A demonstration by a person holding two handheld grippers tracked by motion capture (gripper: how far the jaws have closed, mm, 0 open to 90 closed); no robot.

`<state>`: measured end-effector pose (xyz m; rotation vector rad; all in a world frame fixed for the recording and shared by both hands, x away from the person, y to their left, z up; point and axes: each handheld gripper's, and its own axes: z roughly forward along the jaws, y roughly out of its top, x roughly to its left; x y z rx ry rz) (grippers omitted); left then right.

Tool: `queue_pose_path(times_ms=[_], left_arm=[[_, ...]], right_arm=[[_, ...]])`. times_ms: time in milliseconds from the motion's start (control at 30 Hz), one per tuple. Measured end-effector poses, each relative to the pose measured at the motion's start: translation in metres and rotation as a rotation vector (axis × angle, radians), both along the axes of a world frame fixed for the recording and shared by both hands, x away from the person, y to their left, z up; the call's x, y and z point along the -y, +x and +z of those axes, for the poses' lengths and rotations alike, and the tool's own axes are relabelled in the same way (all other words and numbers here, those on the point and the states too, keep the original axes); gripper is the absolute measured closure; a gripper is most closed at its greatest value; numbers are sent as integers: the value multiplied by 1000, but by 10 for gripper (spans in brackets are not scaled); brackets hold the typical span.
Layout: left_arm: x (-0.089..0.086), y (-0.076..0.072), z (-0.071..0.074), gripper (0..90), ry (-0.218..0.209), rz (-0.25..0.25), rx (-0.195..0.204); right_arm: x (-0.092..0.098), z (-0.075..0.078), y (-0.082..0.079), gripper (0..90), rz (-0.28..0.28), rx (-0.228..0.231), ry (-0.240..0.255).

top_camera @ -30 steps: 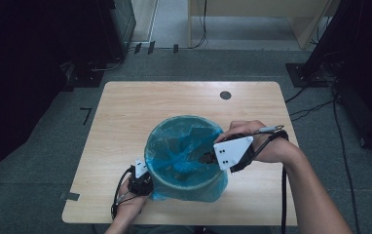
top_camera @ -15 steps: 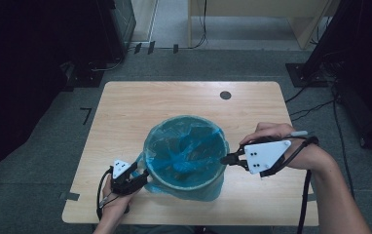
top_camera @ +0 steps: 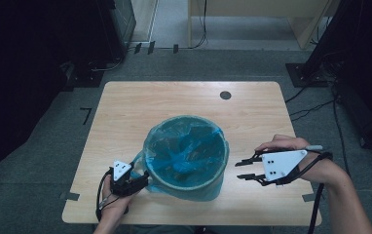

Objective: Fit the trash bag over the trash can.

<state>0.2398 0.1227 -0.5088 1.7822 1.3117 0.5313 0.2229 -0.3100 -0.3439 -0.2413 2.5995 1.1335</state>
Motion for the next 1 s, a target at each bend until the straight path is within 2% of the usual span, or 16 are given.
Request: queue_pose_path(times_ms=[167,233,300,400,567,700,833,1000], left_arm=[[0,0,0,278,1,-3,0],[0,0,-1,277,4,-7,-6],[1,0,-2,277,9,-9,-12],[3,-1,-3,274,12,-18,-16],[4,-2,-2,271,7,-24,-9],[3,-2,-2,271,4,-20,-8],[3,-3,-1,270,1,-20,-6],[2,-3,-2,270,-2,-21,-7]], right_arm=[[7,-18,-1,585,-69,-3,40],[9,-25,-1,510,-112,-9,61],[11,-33,0,485,-189,-23,75],[13,-43,2,391,-266,-25,102],[16,-60,4,336,-368,-50,149],[17,-74,4,283,-435,-73,155],[19,-89,7,261,-541,-108,168],[25,-105,10,193,-632,-144,188]])
